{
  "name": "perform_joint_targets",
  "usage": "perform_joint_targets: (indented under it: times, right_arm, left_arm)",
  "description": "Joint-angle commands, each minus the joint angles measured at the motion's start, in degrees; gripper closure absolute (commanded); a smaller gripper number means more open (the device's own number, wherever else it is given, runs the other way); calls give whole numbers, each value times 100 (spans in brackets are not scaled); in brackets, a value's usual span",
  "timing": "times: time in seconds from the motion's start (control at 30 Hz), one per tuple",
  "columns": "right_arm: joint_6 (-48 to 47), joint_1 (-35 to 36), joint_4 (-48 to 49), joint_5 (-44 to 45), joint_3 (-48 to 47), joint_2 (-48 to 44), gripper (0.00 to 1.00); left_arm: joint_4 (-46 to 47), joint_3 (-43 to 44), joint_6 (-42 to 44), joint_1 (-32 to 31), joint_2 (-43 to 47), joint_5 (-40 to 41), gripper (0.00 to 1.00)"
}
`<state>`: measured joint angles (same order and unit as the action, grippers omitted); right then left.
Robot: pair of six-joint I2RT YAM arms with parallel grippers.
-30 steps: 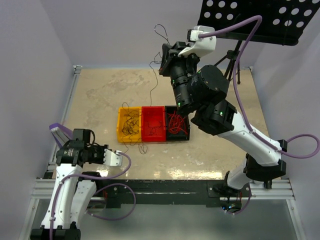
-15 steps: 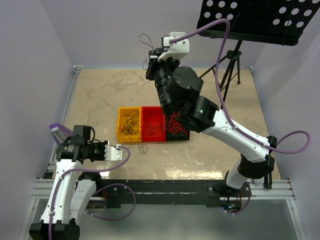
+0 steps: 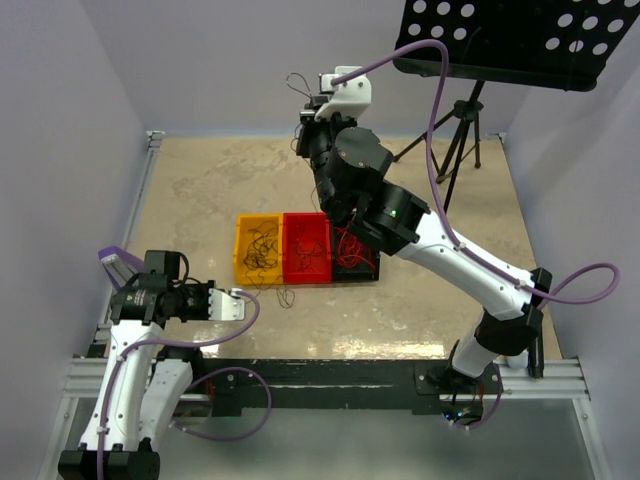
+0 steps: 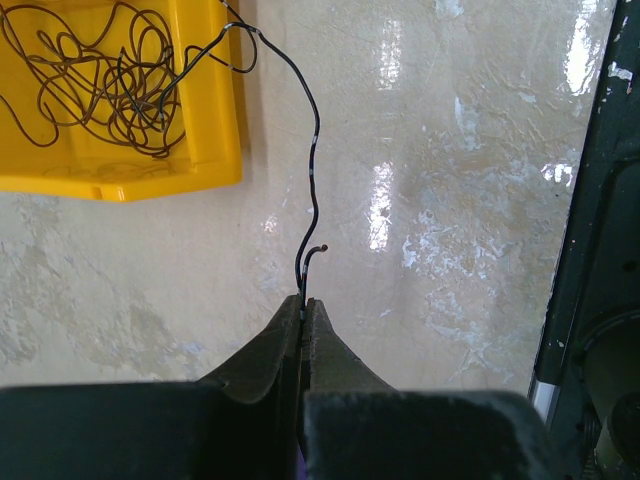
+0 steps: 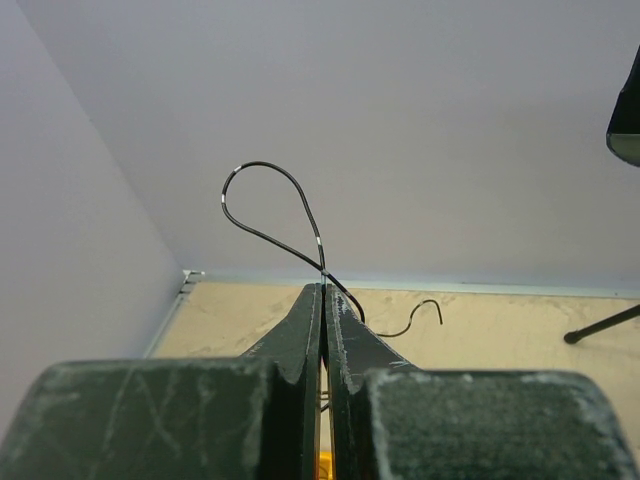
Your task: Untangle the cables
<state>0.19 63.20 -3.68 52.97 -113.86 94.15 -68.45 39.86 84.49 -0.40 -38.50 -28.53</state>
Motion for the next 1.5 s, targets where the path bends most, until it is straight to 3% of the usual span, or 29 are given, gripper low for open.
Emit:
perform_joint_targets:
  times: [0.0,0.47,1.17,1.47]
  right_arm:
    - [34,-36,219,-68,-74,-37,100]
    - [631,-203,113,-577,540,227,100]
    - [3127,-317,-422,-1684,3554,-810,100]
    - [3743,-343,-344,-2352,4469,-679,100]
  left_arm:
    - [-2,163,-29,14,18,-223,100]
    - [94,40,-82,14,9,-144,100]
    - [340,84,-257,5,97,-258,100]
    - [323,128,-266,5,124,-275,100]
